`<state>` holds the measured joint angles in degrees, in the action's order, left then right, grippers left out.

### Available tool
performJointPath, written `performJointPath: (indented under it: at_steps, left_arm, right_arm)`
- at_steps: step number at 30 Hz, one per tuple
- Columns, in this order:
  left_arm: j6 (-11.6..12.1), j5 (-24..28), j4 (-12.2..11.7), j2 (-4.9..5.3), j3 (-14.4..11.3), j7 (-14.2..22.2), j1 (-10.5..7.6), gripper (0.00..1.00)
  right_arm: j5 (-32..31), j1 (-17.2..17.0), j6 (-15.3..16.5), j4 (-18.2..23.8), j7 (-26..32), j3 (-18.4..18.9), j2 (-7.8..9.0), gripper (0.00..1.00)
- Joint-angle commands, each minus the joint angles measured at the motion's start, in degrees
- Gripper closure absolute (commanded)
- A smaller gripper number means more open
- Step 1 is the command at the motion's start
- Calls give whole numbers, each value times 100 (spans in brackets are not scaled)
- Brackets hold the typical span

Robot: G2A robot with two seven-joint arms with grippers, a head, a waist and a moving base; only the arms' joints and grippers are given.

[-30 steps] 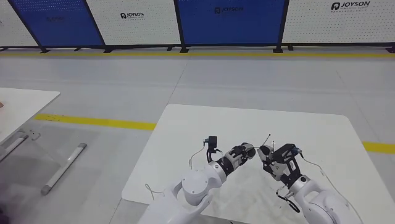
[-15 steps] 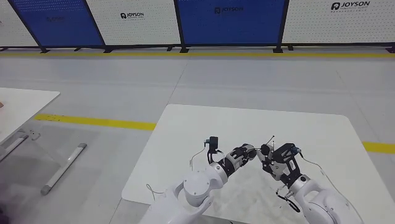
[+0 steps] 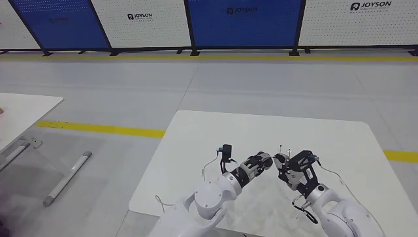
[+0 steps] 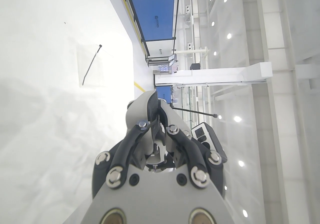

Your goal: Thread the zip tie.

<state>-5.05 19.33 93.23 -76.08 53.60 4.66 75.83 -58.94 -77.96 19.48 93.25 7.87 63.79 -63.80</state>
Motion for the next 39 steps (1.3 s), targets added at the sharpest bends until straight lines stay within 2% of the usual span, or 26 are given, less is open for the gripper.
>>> performJointPath:
  at_steps: [1,15,25,30,35,39]
  left_arm:
    - [65,9,11,-1,1,29,20,100]
    - [399,-18,129,16,57,184,166,100]
    - [466,-6,139,14,85,188,195,100]
    - [497,-13,136,14,97,199,203,100]
    - [429,-25,105,6,85,169,175,100]
    - [495,-8,120,3,97,148,186,100]
  right_arm:
    - [11,14,0,-21,22,-13,-9,100]
    - [160,75,0,-99,75,-98,-36,100]
    - [476,84,0,-174,-49,-77,18,100]
    - [517,98,0,-189,-46,-87,32,100]
    - [514,88,0,-175,-88,-87,50,100]
    - [495,100,0,-198,-26,-105,61,100]
